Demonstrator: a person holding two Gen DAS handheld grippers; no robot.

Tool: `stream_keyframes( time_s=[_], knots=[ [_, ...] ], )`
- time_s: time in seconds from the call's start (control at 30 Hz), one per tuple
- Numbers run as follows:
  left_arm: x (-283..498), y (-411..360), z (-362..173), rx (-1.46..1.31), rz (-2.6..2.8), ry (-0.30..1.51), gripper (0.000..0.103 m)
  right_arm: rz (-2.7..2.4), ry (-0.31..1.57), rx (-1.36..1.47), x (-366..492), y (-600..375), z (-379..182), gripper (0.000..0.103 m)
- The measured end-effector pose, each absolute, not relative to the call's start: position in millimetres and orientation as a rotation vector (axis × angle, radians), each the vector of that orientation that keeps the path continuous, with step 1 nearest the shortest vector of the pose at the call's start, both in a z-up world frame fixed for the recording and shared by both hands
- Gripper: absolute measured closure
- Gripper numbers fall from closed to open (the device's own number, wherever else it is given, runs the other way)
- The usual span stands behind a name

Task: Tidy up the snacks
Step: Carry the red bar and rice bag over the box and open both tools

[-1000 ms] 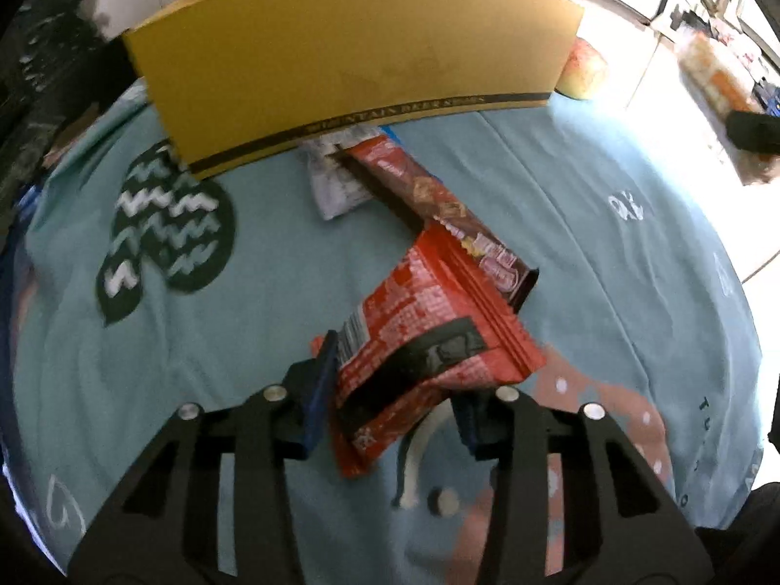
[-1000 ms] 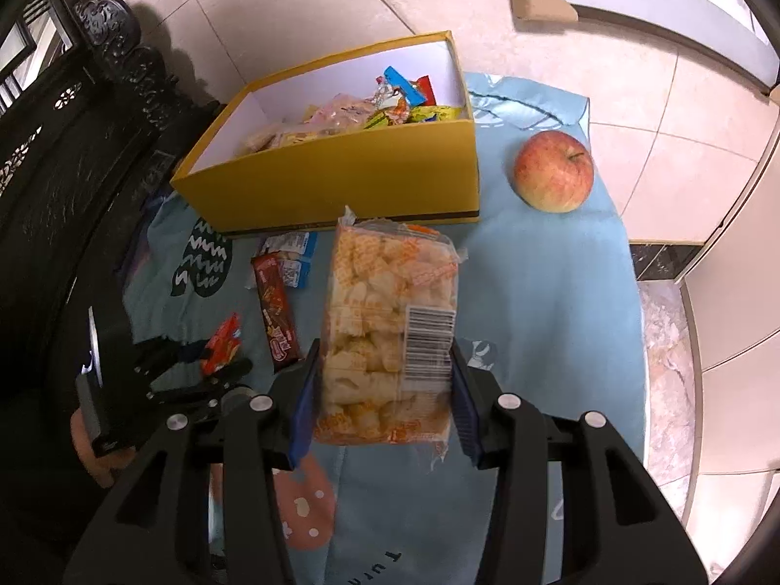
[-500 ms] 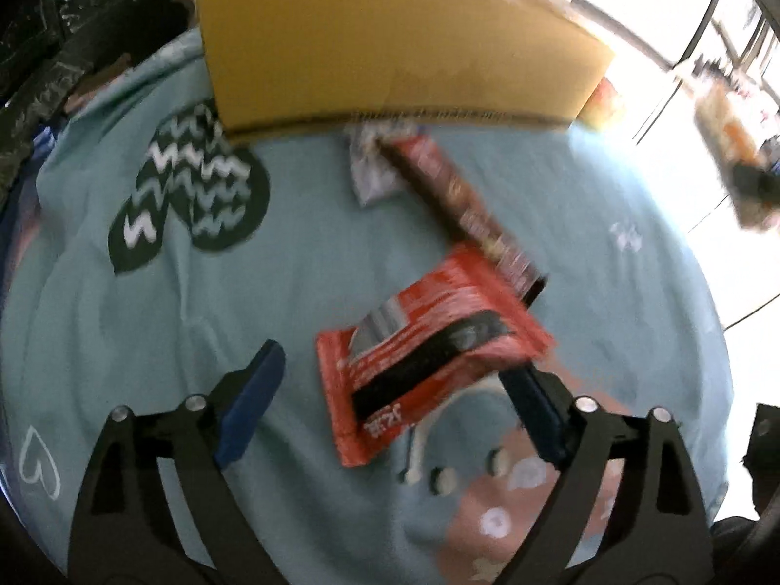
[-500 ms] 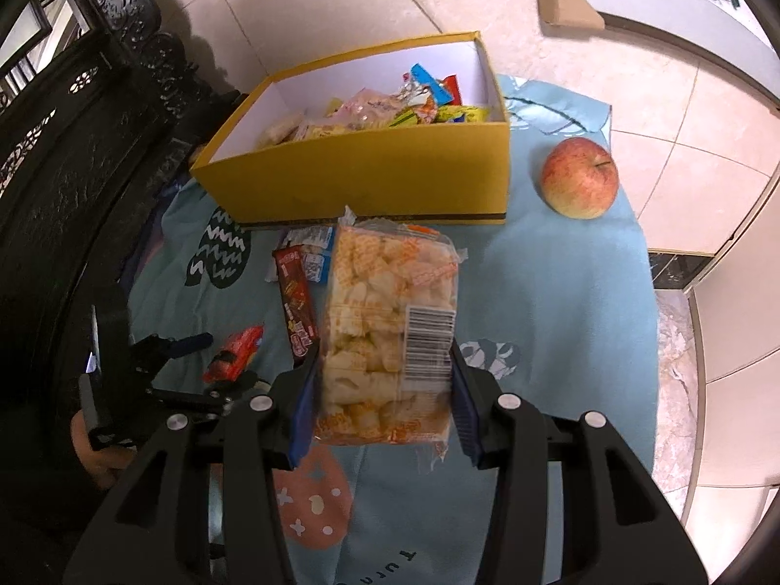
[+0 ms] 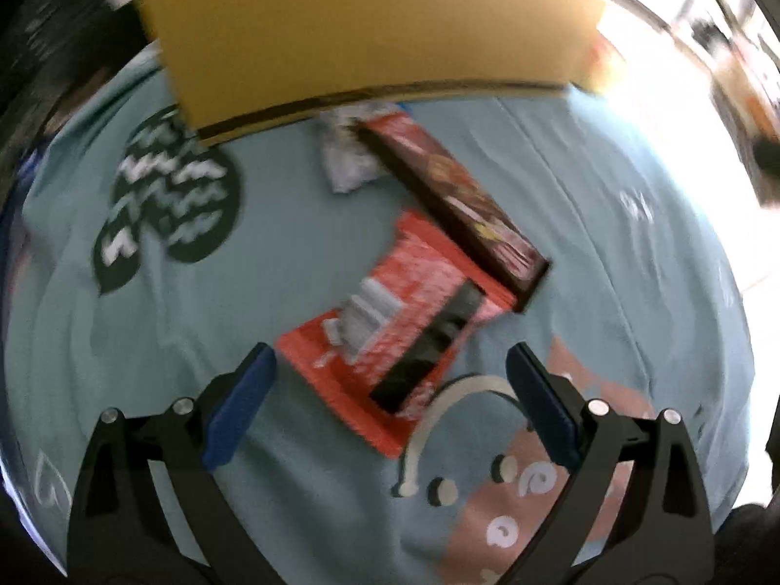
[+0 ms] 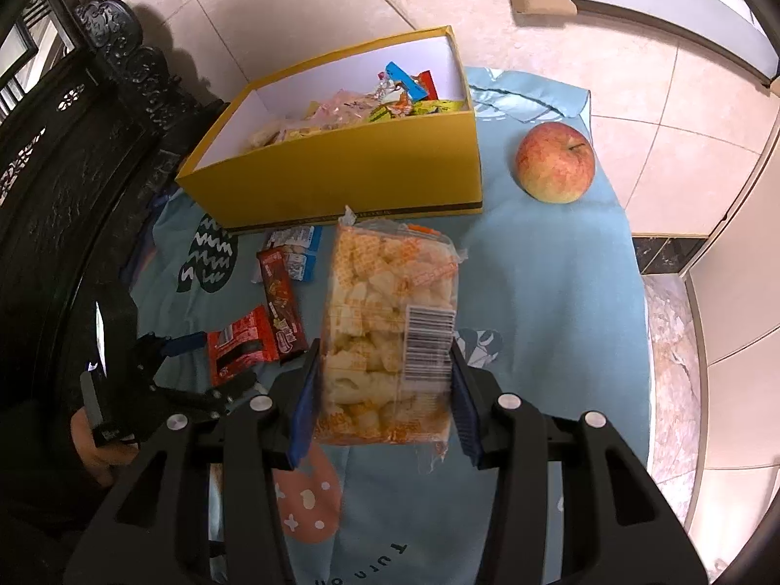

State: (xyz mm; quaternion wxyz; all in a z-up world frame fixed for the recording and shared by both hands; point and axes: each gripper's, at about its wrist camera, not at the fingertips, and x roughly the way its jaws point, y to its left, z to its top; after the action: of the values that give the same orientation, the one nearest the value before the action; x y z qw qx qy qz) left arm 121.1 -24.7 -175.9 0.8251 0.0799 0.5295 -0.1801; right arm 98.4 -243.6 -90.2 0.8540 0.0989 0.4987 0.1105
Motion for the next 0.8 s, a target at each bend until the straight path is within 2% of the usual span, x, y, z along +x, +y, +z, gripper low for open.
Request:
stream_keyframes(
  time_s=[0.03, 0.1, 0.13, 0.17, 0.23, 0.33, 0.63, 0.7, 0.73, 0.77, 0.8],
  knots=[
    [119.3, -29.0, -179.9, 0.208, -0.403, 1.135, 0.011, 0.236, 1.052, 0.204, 98.4, -241.8, -90.9, 0.056],
    [113.0, -31.9, -178.8, 0.268, -0.407, 1.100, 0.033, 0.244, 1.052, 0.198, 98.7, -240.0, -91.1, 0.056],
    [111.0, -33.6, -175.2, 0.266, -0.423, 1.088, 0.059, 0.246, 1.051, 0.195, 98.5, -239.3, -90.8, 0.056],
    [111.9, -35.7, -172.7, 0.271, -0.419, 1.089, 0.063, 0.246, 1.049, 0.192, 98.6, -238.6, -90.6, 0.056],
    [110.8, -36.4, -168.7, 0.266, -0.394, 1.092, 0.064, 0.243, 1.050, 0.195, 99.4, -239.9, -91.8, 0.056],
    [106.3, -34.2, -160.8, 0.256, -0.354, 1.085, 0.072, 0.247, 1.051, 0.200, 100.7, -239.9, -93.7, 0.056],
    [105.4, -17.9, -165.4, 0.172, -0.317, 1.120, 0.074, 0.259, 1.057, 0.190, 99.5, -232.7, -96.0, 0.056],
    [109.1, -12.9, -170.6, 0.151, -0.306, 1.124, 0.070, 0.258, 1.058, 0.192, 99.3, -234.8, -96.2, 0.056],
    [111.4, -11.6, -172.0, 0.137, -0.299, 1.121, 0.058, 0.257, 1.060, 0.192, 99.2, -234.9, -96.3, 0.056],
    [111.6, -9.3, -171.8, 0.124, -0.292, 1.117, 0.029, 0.255, 1.062, 0.191, 98.5, -235.1, -96.8, 0.056],
    [112.2, -7.1, -171.3, 0.119, -0.278, 1.106, 0.019, 0.255, 1.064, 0.190, 97.5, -235.1, -97.3, 0.056]
  ],
)
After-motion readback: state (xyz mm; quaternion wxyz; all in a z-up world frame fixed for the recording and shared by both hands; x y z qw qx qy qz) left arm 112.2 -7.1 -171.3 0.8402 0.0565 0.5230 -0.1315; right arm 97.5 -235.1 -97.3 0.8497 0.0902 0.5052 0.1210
